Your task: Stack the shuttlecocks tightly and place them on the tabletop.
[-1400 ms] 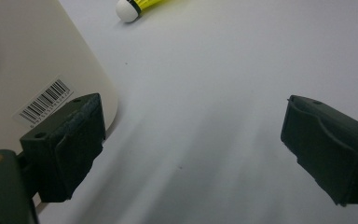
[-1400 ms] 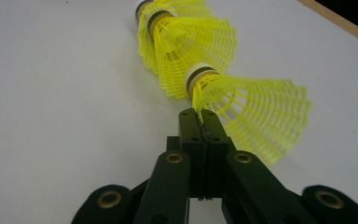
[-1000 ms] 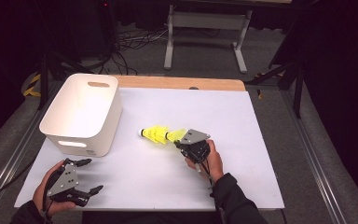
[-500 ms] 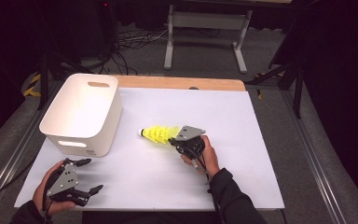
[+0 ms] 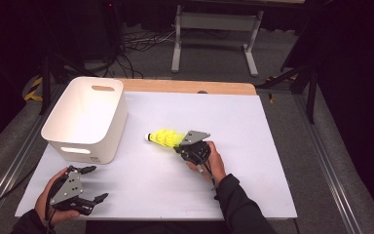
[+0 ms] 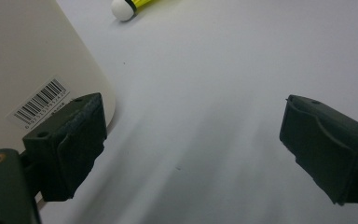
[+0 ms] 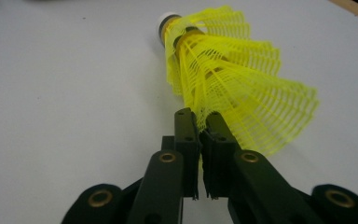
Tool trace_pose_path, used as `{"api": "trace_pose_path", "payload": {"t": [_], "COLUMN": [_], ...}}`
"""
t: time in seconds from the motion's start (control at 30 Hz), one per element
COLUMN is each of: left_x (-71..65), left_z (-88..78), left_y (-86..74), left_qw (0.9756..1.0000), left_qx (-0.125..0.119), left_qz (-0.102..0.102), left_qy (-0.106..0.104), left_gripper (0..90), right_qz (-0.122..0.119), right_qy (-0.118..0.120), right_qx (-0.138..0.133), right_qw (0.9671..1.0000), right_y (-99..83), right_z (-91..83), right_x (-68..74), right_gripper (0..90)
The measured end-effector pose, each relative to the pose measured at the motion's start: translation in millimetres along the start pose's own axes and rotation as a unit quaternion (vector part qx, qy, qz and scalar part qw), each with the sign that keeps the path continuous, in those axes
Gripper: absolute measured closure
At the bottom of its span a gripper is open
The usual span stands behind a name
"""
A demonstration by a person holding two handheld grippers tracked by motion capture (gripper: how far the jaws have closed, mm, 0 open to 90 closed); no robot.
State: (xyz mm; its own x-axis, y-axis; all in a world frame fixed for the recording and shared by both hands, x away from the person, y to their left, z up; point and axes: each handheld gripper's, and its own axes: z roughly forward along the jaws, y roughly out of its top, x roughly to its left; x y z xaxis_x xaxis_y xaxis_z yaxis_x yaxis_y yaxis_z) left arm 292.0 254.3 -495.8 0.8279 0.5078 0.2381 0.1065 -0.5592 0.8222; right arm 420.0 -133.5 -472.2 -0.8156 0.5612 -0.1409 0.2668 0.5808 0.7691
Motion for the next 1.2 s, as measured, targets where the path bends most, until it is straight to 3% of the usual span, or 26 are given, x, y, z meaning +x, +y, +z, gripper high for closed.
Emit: {"api": "trace_pose_path", "payload": {"t": [0.23, 0.4, 0.63, 0.87, 1.2], "left_x": [0.5, 0.6, 0.1, -0.1, 0.0], "left_z": [-0.5, -1.3, -1.6, -1.7, -3.1], "left_y": [-0.3, -0.1, 0.3, 0.2, 0.1], "left_qw": [1.0, 1.0, 1.0, 1.0, 1.0], "left_qx": [-0.001, -0.004, -0.004, -0.004, -0.008], "left_qz": [0.0, -0.002, 0.0, -0.001, -0.002], "left_qy": [0.0, 0.001, 0.002, 0.001, -0.002], "left_gripper": [8.1, 8.1, 8.2, 8.3, 8.4], "right_qz": [0.013, 0.022, 0.016, -0.001, -0.033], "right_qy": [0.001, -0.002, -0.007, -0.005, 0.005], "right_qx": [0.015, 0.001, -0.008, 0.001, 0.007], "right_qw": [0.9998, 0.9997, 0.9998, 1.0, 0.9994], "right_y": [-3.5, -3.4, -0.9, 2.4, 7.6], "right_z": [2.4, -4.8, -9.3, -5.2, 1.0], "right_x": [-3.5, -5.1, -3.3, -2.5, -2.7], "right_gripper": [66.2, 63.7, 68.8, 88.6, 90.0]}}
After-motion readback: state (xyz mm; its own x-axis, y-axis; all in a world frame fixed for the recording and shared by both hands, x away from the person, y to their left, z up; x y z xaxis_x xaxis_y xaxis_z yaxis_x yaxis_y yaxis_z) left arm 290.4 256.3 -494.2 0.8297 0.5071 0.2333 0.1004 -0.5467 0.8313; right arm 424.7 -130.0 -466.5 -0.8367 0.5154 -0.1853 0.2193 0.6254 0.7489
